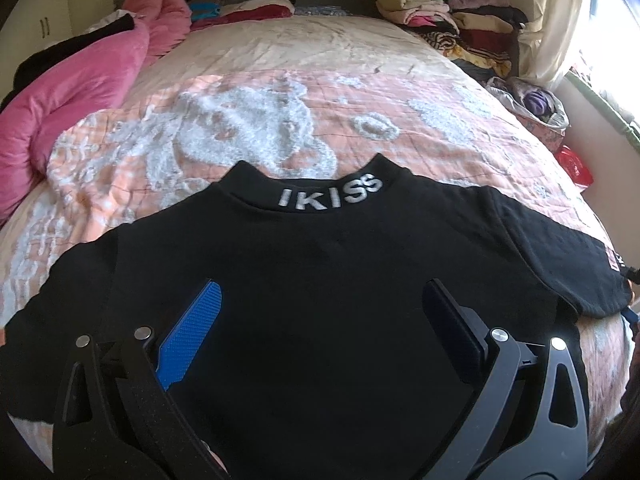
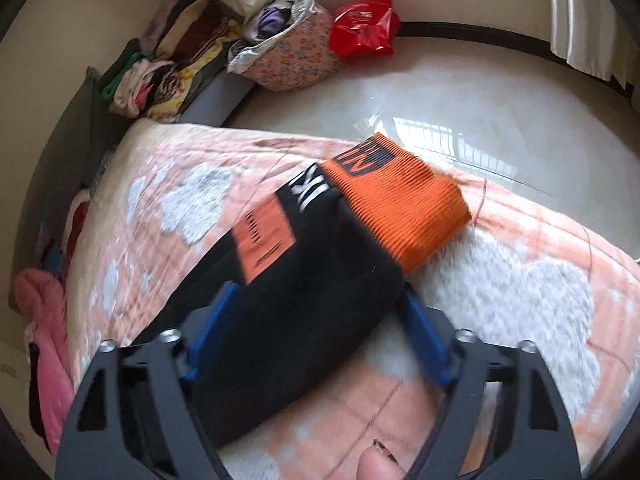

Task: Fold small clothes
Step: 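Lift the sleeve with the right gripper and carry it across the shirt body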

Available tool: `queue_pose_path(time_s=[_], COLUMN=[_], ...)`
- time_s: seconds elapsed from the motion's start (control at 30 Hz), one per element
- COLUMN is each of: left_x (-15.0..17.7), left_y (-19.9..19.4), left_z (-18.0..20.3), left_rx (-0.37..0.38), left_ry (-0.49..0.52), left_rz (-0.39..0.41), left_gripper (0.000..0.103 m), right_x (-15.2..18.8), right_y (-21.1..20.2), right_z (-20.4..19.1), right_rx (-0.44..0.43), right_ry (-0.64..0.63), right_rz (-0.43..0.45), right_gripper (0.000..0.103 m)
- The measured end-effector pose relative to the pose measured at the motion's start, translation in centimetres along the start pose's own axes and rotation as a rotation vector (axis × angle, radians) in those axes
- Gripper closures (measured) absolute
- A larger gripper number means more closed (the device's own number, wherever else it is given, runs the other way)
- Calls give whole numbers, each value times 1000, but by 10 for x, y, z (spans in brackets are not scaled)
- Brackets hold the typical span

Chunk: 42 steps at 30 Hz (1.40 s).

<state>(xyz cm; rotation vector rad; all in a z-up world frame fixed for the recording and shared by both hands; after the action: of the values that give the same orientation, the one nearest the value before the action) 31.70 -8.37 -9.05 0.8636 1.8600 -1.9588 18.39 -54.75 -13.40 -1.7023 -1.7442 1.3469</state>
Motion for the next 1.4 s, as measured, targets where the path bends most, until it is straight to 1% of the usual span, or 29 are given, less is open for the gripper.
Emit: queue_pose_path(time_s=[0.07, 0.13, 0.17, 0.2, 0.23, 0.4, 0.5, 0.6, 0.7, 0.87, 0.93, 1.0, 1.1, 1.4], left_x=[-1, -2, -3, -5, -6, -9, -9, -9, -9, -8, -7, -7, -6, -9], left_y=[-1, -3, -4, -7, -9, -18, -21, -26, -30, -35, -34, -36, -37, -47], left_z=[-5, -11, -13, -15, -16, -23, -27, -29, -32, -39, -41, -44, -49, -65], left_rx=[-2, -10, -22, -40, -52, -33, -29, 17, 48, 103, 185, 247, 237, 298], left_ry=[-12, -22, -20, -12, -7, -28, -40, -70, -93, -146, -198, -239, -243, -304], left_rz=[1, 6, 11, 20, 26, 33, 27, 23, 24, 17, 1, 3, 6, 25], left_gripper=[8, 8, 9, 9, 8, 9, 8, 9, 9, 9, 9, 9, 9, 9], right_x=[-5, -10, -12, -13, -13, -13, -7, 5, 21, 50, 64, 77, 95, 147], right_y=[2, 1, 0, -3, -5, -31, -48, -70, -86, -105, -112, -116, -126, -132], right_z=[1, -3, -5, -9, -12, -40, -61, -89, -111, -146, -160, -173, -191, -235], right_rx=[-21, -50, -61, -83, -104, -212, -252, -301, -345, -401, -427, -456, -483, -535], right_ry=[8, -5, -14, -30, -38, -105, -164, -249, -310, -409, -446, -468, -506, -605], right_rz=[15, 36, 43, 51, 53, 102, 127, 154, 160, 154, 141, 126, 124, 77], right_gripper=[37, 67, 73, 83, 89, 91, 92, 93, 94, 94, 94, 94, 94, 94])
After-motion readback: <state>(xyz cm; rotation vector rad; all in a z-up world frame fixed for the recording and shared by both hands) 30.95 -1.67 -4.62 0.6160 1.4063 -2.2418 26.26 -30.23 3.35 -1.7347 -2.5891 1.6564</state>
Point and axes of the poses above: each gripper's, at about its wrist camera, not at the fingertips, and y roughly the way its jaws point, z to its right, x to its underside, the point moved 8 cm from there along y, roughly the way its jaws point, and after that the axes turned 6 degrees about y, right-handed, at the moved point
